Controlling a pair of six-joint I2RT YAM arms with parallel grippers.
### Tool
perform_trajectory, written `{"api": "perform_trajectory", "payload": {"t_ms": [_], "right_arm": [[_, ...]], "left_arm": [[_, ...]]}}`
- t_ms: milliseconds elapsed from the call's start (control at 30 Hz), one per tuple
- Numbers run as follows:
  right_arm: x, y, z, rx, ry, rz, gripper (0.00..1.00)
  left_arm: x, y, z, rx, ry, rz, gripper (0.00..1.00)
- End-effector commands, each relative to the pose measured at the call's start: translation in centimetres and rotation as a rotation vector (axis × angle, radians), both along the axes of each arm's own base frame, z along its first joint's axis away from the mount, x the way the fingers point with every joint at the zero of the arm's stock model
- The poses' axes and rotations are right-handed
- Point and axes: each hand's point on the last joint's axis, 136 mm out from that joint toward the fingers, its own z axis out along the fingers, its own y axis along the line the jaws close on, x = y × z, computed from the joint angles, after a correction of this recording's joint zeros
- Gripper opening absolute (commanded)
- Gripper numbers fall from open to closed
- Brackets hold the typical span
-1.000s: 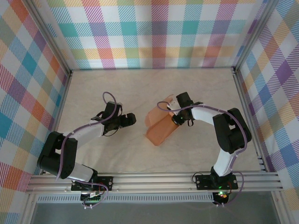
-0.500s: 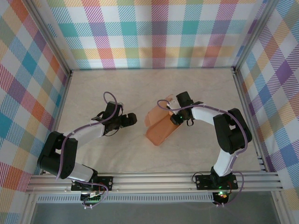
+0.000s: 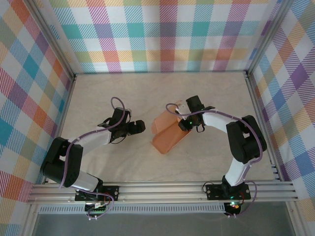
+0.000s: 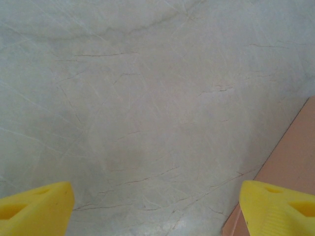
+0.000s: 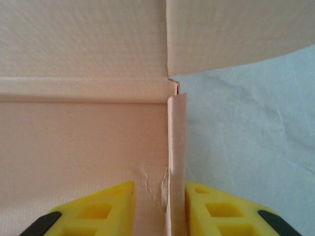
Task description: Fold the paper box
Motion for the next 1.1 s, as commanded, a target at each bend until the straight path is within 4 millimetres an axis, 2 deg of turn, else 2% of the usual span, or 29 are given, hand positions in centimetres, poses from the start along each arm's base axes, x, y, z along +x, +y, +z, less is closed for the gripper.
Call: {"api": "perform_trajectory", "payload": {"t_ms": [0,100,233,400,567,633,700,933,1033,1067], "right_arm": [[0.1,0.8,1.7,0.041,-0.011,0.008,0.25],[0.0,0.8,1.4,0.034,-0.003,0.013,0.17],[0.0,0.4,0.7,0.005,0.003,0.017,0.2],[-0.2,0.2,0.2,-0.008,0.017,0.019,0.18],[-0.2,0.3,0.2,-0.008,0.016,0.023,0.07],[-0.1,0.1,0.2,-0.013,0.009,0.016,0.05],[0.3,-0.1,0.5,-0.015,-0.02,-0.002,0.0],[2.5,-2.1,2.8,-0.043,-0.17,-0.172,0.0],[3.0,-3.2,3.3,-0.065,-0.184,-0.242,0.0],[3.1,-3.5,3.3,-0.065,-0.175,-0.262,0.0]], "left_arm": [[0.6,-1.0,1.1,-0.001,-0.036,-0.033,0.88],[0.5,-1.0,1.1,0.008,-0.037,-0.038,0.88],[0.4,-1.0,1.0,0.01,-0.035,-0.04,0.88],[0.4,-1.1,1.0,0.012,-0.037,-0.042,0.88],[0.4,-1.1,1.2,0.014,-0.038,-0.042,0.88],[0.4,-1.0,1.2,0.017,-0.04,-0.041,0.88],[0.4,-0.9,1.3,0.017,-0.05,-0.032,0.88],[0.5,-0.2,3.2,-0.012,-0.125,0.026,0.88],[0.5,-0.9,3.5,-0.053,-0.144,0.007,0.88],[0.2,-2.2,4.4,-0.078,-0.182,-0.061,0.89]]}}
